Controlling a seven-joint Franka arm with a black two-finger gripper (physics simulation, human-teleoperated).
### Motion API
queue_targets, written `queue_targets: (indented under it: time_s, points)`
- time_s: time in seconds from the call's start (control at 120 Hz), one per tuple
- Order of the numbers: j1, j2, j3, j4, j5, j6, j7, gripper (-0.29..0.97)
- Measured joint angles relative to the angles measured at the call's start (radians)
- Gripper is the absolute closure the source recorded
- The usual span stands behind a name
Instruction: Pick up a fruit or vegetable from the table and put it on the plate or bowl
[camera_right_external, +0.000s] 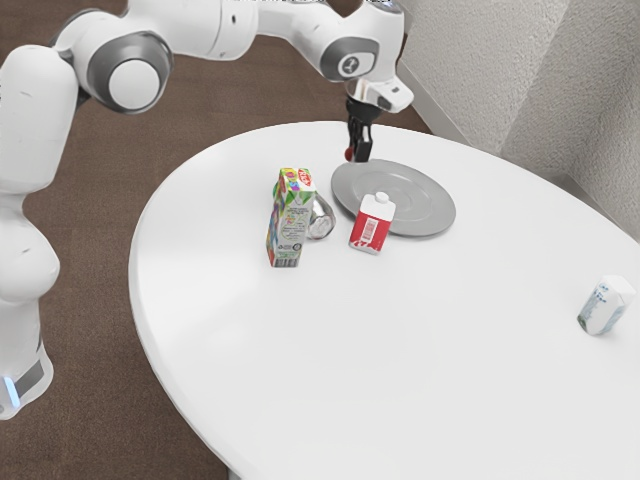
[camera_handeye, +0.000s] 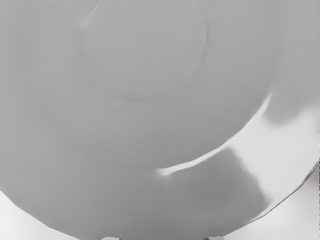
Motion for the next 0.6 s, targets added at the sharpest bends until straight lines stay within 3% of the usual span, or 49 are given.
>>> queue_targets:
  time_s: [0.342, 0.425, 0.508, 0.542, 0.6]
  points:
    - [-0.009, 0.192, -0.084, 0.233, 0.050, -0.021, 0.021, 0.51]
    - [-0.010, 0.200, -0.087, 0.237, 0.051, -0.023, 0.025, 0.30]
    - [-0.023, 0.186, -0.083, 0.226, 0.048, -0.025, 0.028, 0.16]
    - [-0.055, 0.138, -0.043, 0.179, 0.034, -0.026, 0.029, 0.13]
    - [-0.190, -0.052, 0.135, -0.021, -0.046, -0.034, 0.025, 0.09]
